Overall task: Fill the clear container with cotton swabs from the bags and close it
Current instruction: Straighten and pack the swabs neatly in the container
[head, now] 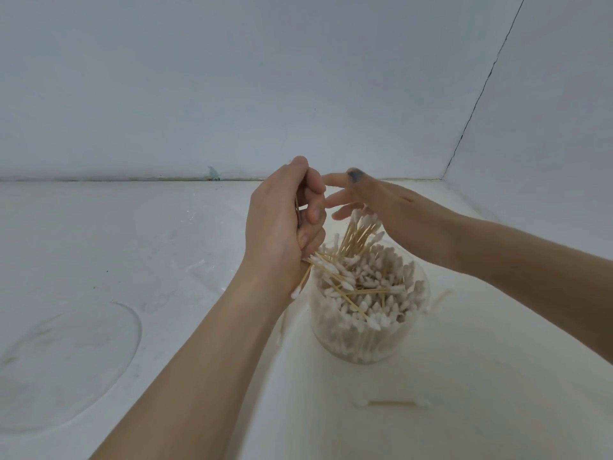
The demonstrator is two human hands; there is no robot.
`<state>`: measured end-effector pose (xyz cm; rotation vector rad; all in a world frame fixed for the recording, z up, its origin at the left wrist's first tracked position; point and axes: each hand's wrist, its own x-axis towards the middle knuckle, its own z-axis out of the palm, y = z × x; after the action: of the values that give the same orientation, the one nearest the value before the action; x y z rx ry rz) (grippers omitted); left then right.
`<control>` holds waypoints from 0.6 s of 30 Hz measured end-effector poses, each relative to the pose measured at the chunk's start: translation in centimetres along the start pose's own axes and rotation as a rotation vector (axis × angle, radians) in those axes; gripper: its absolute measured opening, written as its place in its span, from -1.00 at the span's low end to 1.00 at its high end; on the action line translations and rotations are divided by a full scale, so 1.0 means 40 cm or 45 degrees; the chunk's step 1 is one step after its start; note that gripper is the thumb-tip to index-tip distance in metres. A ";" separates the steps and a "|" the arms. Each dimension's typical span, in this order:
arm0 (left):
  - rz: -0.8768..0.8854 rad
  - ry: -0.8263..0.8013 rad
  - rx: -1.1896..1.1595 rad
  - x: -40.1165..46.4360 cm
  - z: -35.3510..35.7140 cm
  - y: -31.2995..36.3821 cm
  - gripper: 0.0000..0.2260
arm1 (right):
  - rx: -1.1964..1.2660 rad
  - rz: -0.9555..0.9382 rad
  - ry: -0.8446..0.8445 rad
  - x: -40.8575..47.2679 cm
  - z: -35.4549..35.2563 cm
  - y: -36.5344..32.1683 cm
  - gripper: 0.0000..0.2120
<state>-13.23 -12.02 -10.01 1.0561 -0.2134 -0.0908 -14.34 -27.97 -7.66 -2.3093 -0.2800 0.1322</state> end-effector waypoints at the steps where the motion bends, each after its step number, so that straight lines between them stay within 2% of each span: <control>1: 0.001 0.004 0.005 0.000 -0.001 -0.001 -0.68 | -0.008 0.018 -0.018 0.005 0.007 0.004 -0.34; 6: 0.019 0.025 0.030 -0.002 0.013 -0.001 -0.65 | -0.101 0.128 -0.145 0.017 0.044 0.020 -0.36; 9: 0.005 0.058 -0.158 -0.008 0.035 0.003 -0.57 | -0.064 0.101 -0.216 0.020 0.033 0.005 -0.28; 11: 0.009 0.033 -0.079 -0.003 0.021 -0.004 -0.62 | 0.101 0.053 -0.056 0.010 0.009 -0.012 -0.32; 13: 0.002 0.028 0.006 -0.004 0.004 -0.006 -0.66 | 0.037 0.052 0.042 0.025 -0.008 -0.006 -0.34; 16: -0.006 0.031 0.004 0.000 -0.003 -0.010 -0.66 | -0.051 0.049 -0.177 0.035 -0.030 0.116 -0.22; 18: 0.002 0.015 -0.006 -0.003 0.006 -0.009 -0.67 | -0.174 0.142 -0.186 0.002 -0.009 0.080 -0.28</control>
<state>-13.39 -12.38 -10.22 1.0512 -0.2033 -0.0833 -13.70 -30.32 -9.74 -2.4556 -0.2402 0.3491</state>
